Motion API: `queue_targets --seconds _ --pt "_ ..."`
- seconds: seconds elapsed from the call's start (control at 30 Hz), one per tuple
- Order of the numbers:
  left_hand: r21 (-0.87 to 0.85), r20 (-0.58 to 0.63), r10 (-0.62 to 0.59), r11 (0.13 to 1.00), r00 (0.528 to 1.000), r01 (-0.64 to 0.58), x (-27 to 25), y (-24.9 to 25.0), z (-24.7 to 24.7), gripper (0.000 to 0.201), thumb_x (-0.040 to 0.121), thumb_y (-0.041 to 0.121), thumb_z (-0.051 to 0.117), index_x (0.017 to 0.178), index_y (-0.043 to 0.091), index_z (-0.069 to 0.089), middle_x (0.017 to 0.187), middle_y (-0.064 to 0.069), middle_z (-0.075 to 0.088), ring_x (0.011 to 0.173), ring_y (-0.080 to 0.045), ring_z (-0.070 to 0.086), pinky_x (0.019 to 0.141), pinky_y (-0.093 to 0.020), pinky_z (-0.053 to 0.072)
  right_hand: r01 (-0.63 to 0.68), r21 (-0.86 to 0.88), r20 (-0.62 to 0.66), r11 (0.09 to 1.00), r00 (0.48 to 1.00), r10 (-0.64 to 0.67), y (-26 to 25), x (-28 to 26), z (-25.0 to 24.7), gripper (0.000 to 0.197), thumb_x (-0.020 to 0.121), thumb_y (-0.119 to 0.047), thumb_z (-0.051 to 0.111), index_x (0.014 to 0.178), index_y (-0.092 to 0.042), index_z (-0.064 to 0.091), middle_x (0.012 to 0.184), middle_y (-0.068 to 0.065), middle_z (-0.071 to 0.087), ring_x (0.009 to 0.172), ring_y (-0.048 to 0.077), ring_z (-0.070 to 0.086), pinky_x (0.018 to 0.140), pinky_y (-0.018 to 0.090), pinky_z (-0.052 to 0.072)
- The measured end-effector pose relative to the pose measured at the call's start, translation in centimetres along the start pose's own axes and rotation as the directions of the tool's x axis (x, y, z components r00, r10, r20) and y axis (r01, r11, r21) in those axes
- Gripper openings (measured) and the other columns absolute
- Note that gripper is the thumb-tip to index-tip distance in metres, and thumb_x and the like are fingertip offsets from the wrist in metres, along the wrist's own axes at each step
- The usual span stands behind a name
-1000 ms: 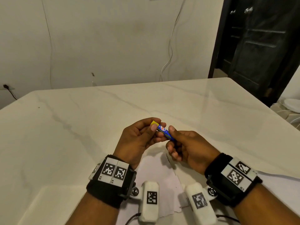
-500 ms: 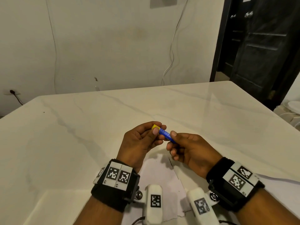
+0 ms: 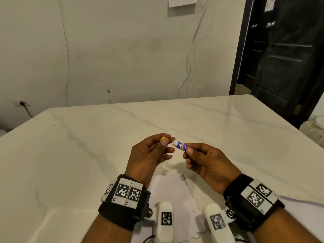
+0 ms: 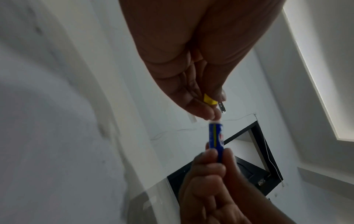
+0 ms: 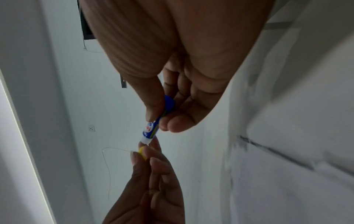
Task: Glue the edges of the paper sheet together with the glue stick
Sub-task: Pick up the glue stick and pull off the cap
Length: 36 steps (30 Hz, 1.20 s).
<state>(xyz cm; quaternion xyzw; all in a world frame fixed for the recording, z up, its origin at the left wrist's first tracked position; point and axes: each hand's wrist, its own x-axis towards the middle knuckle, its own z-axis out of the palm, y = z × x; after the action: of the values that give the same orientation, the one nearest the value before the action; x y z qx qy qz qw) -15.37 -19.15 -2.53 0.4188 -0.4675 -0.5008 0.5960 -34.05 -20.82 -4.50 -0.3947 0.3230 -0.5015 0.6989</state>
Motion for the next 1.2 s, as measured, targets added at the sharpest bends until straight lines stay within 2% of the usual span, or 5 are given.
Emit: queue_targets --seconds 0.27,0.47,0.6,0.83,1.2 --pt "0.372 -0.176 0.109 0.927 0.978 -0.036 -1.0 3.7 -3.7 0.016 0.088 0.023 0.07 0.103 0.018 0.075 0.087 0.002 0.071 0.068 -0.011 0.062 0.059 -0.026 0.054 0.061 0.07 0.049 0.996 0.997 -0.064 -0.5 -0.4 0.5 0.038 0.07 -0.015 0.074 0.105 -0.001 0.07 0.081 0.013 0.068 0.064 0.017 0.063 0.062 0.026 0.058" --pt "0.873 -0.175 0.157 0.481 0.972 0.08 -0.2 8.1 -13.3 0.018 0.078 0.026 0.08 0.095 0.022 0.075 0.082 0.007 0.072 0.071 -0.005 0.064 0.064 -0.015 0.045 0.052 0.039 0.072 0.998 0.996 -0.055 -0.1 -0.1 0.2 0.065 0.053 -0.026 0.089 0.109 0.0 0.071 0.082 0.012 0.07 0.065 0.016 0.065 0.063 0.025 0.058" --pt "0.968 -0.203 0.051 0.16 0.978 0.193 0.2 8.7 -19.0 0.019 0.073 0.03 0.083 0.091 0.027 0.076 0.082 0.014 0.069 0.081 -0.004 0.062 0.08 -0.018 0.049 0.051 0.014 0.107 0.999 0.993 -0.052 0.0 -0.3 0.6 0.074 0.036 -0.038 0.099 0.1 -0.008 0.077 0.082 0.01 0.071 0.067 0.015 0.066 0.065 0.025 0.059" --pt "0.955 -0.294 -0.08 0.02 0.952 0.296 0.9 6.8 -22.6 0.024 0.074 0.023 0.083 0.097 0.019 0.078 0.096 0.0 0.076 0.087 -0.011 0.065 0.084 -0.021 0.05 0.024 0.009 0.136 1.0 0.99 -0.025 -0.3 -0.6 0.6 0.034 0.073 -0.014 0.07 0.106 -0.004 0.071 0.08 0.007 0.069 0.062 0.014 0.065 0.064 0.022 0.059" --pt "0.936 -0.346 -0.095 0.033 0.933 0.35 1.1 6.3 -23.7 0.045 0.066 0.03 0.088 0.106 0.017 0.072 0.102 0.0 0.075 0.101 -0.015 0.067 0.089 -0.023 0.049 0.025 -0.009 0.151 1.0 0.988 -0.023 -0.2 -0.4 0.4 0.04 0.056 -0.024 0.078 0.094 -0.01 0.078 0.081 0.008 0.07 0.064 0.015 0.065 0.064 0.023 0.06"
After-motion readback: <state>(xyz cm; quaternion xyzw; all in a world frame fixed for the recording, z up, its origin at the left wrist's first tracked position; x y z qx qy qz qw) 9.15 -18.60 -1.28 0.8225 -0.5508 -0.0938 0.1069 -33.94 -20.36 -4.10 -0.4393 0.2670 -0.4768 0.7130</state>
